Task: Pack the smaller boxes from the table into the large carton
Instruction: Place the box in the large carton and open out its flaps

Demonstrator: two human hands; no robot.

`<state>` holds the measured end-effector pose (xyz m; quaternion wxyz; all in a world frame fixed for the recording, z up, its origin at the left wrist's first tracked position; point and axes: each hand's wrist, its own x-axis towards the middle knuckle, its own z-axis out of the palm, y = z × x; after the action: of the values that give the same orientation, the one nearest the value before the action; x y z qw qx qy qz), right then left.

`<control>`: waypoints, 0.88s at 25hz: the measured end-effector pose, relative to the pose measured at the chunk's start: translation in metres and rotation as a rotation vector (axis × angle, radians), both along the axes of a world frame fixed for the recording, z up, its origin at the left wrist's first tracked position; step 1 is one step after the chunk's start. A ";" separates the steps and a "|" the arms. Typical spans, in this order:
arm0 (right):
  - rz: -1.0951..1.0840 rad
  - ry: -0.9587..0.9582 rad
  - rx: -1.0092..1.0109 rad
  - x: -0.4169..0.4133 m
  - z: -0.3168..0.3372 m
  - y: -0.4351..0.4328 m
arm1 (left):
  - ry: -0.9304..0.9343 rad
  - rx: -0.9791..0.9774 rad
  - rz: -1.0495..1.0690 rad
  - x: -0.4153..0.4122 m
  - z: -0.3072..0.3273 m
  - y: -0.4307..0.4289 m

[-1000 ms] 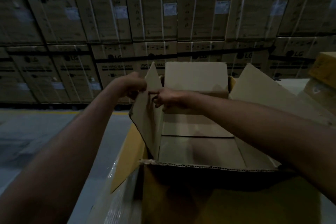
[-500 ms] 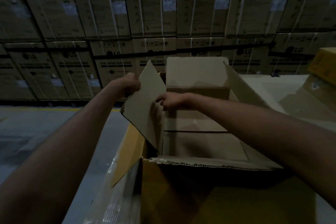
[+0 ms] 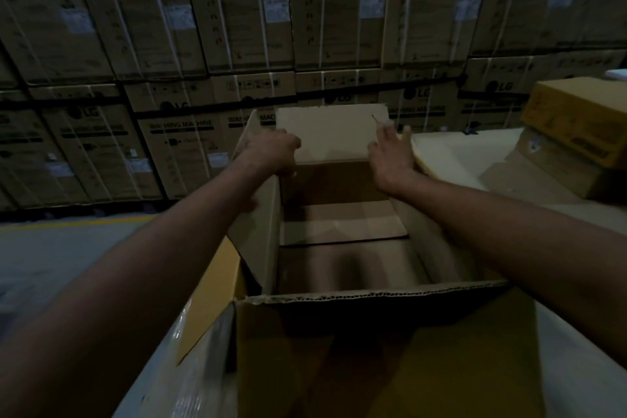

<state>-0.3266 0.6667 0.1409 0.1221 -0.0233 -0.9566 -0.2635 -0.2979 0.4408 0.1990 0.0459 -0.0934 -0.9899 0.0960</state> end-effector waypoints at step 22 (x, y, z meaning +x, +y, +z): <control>-0.298 0.227 -0.676 -0.022 0.034 0.121 | 0.253 0.331 0.349 -0.058 -0.028 -0.090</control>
<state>-0.3489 0.7876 0.1746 0.1732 -0.2299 -0.9560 0.0564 -0.3558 0.3503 0.1714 0.1666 0.1000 -0.9797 -0.0498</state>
